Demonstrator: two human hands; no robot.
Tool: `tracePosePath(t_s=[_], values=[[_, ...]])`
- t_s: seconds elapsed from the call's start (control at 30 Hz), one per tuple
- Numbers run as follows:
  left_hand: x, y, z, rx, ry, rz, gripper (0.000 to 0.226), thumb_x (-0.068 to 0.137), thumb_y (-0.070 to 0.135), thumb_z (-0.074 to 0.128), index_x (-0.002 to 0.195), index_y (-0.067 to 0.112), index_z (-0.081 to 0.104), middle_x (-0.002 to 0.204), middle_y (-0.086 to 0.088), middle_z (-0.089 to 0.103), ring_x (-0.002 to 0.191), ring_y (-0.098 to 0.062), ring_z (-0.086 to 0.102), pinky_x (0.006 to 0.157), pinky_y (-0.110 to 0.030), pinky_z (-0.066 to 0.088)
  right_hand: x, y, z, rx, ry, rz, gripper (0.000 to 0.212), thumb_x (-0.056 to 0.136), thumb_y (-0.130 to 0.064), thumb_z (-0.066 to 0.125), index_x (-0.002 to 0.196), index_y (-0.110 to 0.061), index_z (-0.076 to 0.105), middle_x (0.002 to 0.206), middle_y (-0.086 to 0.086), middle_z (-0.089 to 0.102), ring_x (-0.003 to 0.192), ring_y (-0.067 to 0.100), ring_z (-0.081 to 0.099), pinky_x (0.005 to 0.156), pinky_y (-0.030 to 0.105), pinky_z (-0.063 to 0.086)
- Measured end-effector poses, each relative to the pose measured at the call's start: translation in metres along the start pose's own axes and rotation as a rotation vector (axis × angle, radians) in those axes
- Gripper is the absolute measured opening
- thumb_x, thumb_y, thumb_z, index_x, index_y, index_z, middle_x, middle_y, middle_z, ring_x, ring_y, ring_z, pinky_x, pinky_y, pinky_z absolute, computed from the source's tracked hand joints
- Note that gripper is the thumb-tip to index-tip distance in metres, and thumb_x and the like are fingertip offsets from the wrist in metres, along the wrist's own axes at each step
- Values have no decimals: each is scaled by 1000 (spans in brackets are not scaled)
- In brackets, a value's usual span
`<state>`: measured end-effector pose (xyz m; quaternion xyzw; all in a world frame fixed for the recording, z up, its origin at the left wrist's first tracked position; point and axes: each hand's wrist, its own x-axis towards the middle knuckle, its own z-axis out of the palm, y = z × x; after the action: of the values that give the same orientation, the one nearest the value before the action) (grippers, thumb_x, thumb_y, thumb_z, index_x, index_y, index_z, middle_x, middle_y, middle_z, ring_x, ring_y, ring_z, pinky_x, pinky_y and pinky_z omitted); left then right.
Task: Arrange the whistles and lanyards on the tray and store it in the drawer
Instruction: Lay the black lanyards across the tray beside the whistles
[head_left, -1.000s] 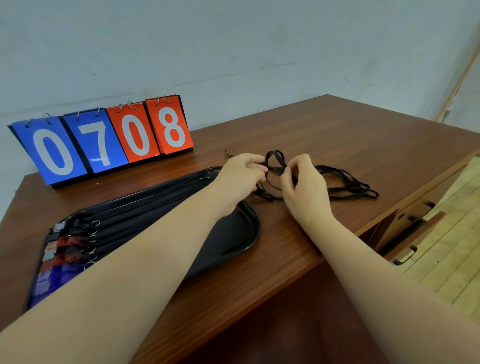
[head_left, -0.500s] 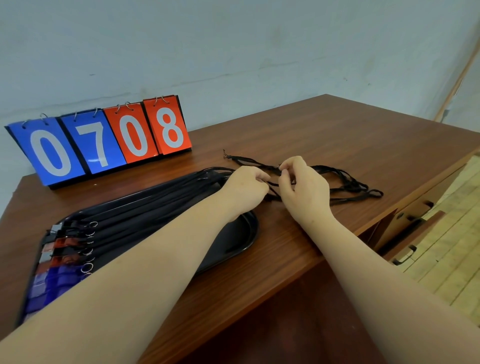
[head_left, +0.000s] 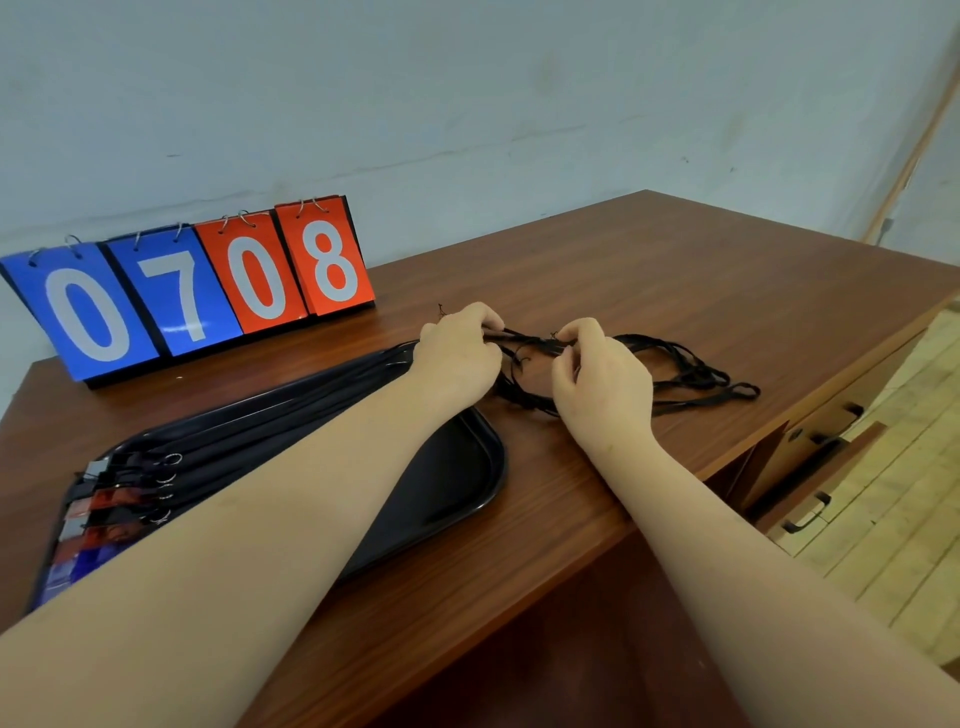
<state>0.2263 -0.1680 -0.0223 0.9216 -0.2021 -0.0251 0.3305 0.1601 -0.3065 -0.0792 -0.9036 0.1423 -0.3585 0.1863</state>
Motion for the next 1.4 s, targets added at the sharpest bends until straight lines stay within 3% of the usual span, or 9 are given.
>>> tracePosePath(t_s=[0.27,0.47,0.63,0.8,0.97,1.07,1.17,1.27,1.4], values=[[27,17,25,420,-171,42,35,101,30,35,124,46,56,128,-1,58,125,-32,34,96,-44,27,2,3,0,45,-57,30,22,96,-19,46,116,-17,57,79,-2,59,69,13,53,50,23,32],[38,23,38,535,-193,13,38,100,31,33,107,28,70,114,-4,61,114,-30,39,94,-45,28,4,4,1,77,-50,35,22,97,-18,46,116,-16,57,78,-3,57,68,12,52,50,20,31],[40,24,27,228,77,117,30,98,21,47,115,28,70,130,6,62,126,-23,46,105,-42,34,3,3,1,93,-28,14,20,97,-18,46,114,-15,58,77,-3,54,71,13,51,52,24,32],[23,33,4,-485,137,133,10,91,13,66,93,19,73,88,3,73,85,-12,68,71,-22,52,1,-3,-1,135,-14,-59,25,99,-38,49,104,-18,62,75,-11,55,77,10,51,60,26,41],[7,40,-12,-832,110,170,10,90,-1,66,100,-2,65,98,-20,69,82,-22,73,72,-24,58,-6,-7,-11,294,0,-154,37,102,-43,36,96,-19,63,75,-9,59,72,9,54,68,33,47],[-2,37,-22,-907,130,176,15,91,-3,65,105,-4,59,105,-28,65,84,-26,75,76,-30,61,-7,-9,-14,324,-26,-140,31,101,-37,48,116,-13,61,76,-12,58,68,4,54,64,24,46],[-10,31,-32,-950,120,178,17,92,-3,63,107,-2,55,110,-32,61,85,-27,75,81,-35,61,-8,-9,-11,217,-11,-215,24,99,-33,52,105,-12,64,77,-6,61,69,11,55,67,32,49],[-17,25,-45,-895,109,205,17,96,-2,58,111,3,61,109,-22,66,88,-23,75,84,-34,60,-6,-6,-11,149,57,-280,15,99,-18,54,91,-9,63,78,-2,56,74,16,51,68,32,45],[-26,6,-67,-623,79,283,26,101,4,50,122,11,63,109,-7,71,92,-15,73,83,-28,59,-6,-11,-16,242,-29,-161,9,100,-12,49,102,-11,57,95,-2,52,84,8,49,76,15,41]])
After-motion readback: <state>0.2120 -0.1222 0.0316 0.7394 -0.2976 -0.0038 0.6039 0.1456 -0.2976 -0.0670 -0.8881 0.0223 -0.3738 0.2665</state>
